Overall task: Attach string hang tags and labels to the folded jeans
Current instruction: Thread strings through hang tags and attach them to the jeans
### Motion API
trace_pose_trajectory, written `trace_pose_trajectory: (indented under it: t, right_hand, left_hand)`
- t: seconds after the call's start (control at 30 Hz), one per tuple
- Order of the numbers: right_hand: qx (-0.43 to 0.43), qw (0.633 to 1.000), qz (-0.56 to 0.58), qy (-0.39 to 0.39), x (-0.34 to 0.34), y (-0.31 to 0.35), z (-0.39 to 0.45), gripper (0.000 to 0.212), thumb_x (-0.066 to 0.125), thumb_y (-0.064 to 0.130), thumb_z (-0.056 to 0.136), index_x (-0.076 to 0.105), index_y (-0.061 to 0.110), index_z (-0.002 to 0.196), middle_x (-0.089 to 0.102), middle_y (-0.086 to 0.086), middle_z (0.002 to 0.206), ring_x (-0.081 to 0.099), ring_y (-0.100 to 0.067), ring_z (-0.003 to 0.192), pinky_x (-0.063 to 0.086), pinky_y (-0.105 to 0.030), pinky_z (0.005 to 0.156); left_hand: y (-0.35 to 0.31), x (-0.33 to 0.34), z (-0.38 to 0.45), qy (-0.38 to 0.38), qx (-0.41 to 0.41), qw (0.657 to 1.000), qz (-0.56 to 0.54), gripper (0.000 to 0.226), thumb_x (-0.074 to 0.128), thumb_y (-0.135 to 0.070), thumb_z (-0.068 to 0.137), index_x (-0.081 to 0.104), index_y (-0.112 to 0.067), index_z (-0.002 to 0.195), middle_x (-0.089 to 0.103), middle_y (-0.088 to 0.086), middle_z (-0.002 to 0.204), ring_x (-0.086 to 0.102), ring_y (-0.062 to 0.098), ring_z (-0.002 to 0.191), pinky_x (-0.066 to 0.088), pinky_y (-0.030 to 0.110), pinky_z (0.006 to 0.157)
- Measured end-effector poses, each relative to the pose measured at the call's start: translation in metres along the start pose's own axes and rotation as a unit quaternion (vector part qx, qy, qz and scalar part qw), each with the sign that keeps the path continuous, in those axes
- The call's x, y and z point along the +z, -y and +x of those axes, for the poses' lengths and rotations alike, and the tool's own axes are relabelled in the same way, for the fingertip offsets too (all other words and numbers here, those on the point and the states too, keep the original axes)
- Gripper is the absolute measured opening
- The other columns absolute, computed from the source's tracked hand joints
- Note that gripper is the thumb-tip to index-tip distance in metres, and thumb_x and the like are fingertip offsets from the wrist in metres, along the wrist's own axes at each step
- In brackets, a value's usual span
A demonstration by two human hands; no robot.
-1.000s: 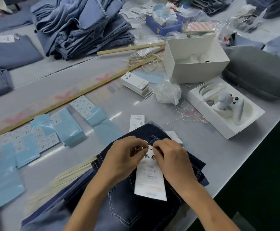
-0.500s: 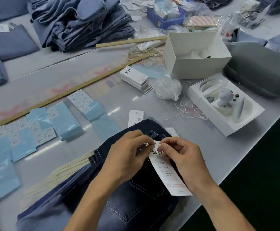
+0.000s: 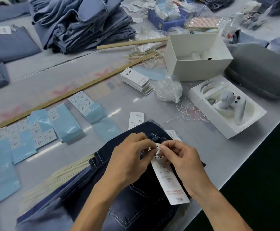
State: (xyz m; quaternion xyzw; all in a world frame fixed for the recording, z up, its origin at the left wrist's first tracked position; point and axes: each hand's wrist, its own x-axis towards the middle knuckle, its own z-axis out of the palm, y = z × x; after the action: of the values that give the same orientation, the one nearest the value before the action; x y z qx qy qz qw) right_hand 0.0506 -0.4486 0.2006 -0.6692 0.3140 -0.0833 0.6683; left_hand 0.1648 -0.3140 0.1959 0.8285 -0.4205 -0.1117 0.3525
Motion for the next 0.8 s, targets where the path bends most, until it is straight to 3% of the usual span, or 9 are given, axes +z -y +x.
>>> trace_pose_trajectory:
  t: [0.13,0.33,0.5,0.7,0.8]
  right_hand:
    - [0.003,1.0,0.008,0.0,-0.001,0.001,0.002,0.02,0.063,0.019,0.098,0.076,0.033,0.09,0.075,0.0,0.086,0.07,-0.013,0.081,0.055,-0.022,0.073]
    - [0.018,0.999,0.042,0.008,-0.001,0.005,0.003,0.022,0.063,0.017,0.098,0.077,0.03,0.088,0.074,-0.002,0.081,0.064,-0.006,0.072,0.05,-0.016,0.066]
    - [0.022,0.999,0.044,0.024,-0.003,0.003,0.003,0.018,0.064,0.017,0.098,0.076,0.024,0.085,0.073,-0.001,0.078,0.064,-0.004,0.067,0.05,-0.015,0.062]
    - [0.012,0.999,0.033,0.007,0.001,-0.003,0.006,0.018,0.065,0.02,0.098,0.076,0.029,0.086,0.073,0.001,0.077,0.063,-0.004,0.065,0.049,-0.015,0.06]
    - [0.006,0.998,0.048,-0.027,0.002,-0.005,0.008,0.015,0.067,0.02,0.096,0.075,0.029,0.088,0.073,0.003,0.077,0.062,-0.007,0.065,0.051,-0.019,0.062]
  left_hand:
    - [0.002,0.005,0.001,-0.04,0.013,0.999,-0.014,0.002,0.074,-0.029,0.092,0.074,-0.03,0.093,0.059,-0.016,0.094,0.054,0.008,0.087,0.053,0.044,0.064]
    - [0.007,0.012,0.004,-0.08,0.052,0.995,-0.023,0.005,0.078,-0.03,0.087,0.076,-0.028,0.09,0.059,-0.018,0.104,0.051,0.008,0.093,0.052,0.039,0.06]
    - [0.017,0.011,0.006,-0.089,0.009,0.99,-0.107,0.025,0.079,-0.047,0.077,0.07,-0.032,0.094,0.061,-0.018,0.104,0.057,0.007,0.089,0.041,0.018,0.069]
    - [0.017,0.014,0.006,-0.085,-0.013,0.99,-0.116,0.029,0.088,-0.032,0.076,0.064,-0.033,0.094,0.059,-0.016,0.099,0.056,0.008,0.081,0.043,0.021,0.065]
    - [0.01,0.021,0.004,-0.095,-0.088,0.981,-0.146,0.031,0.082,-0.038,0.08,0.058,-0.038,0.1,0.057,-0.011,0.083,0.053,0.009,0.071,0.047,0.029,0.061]
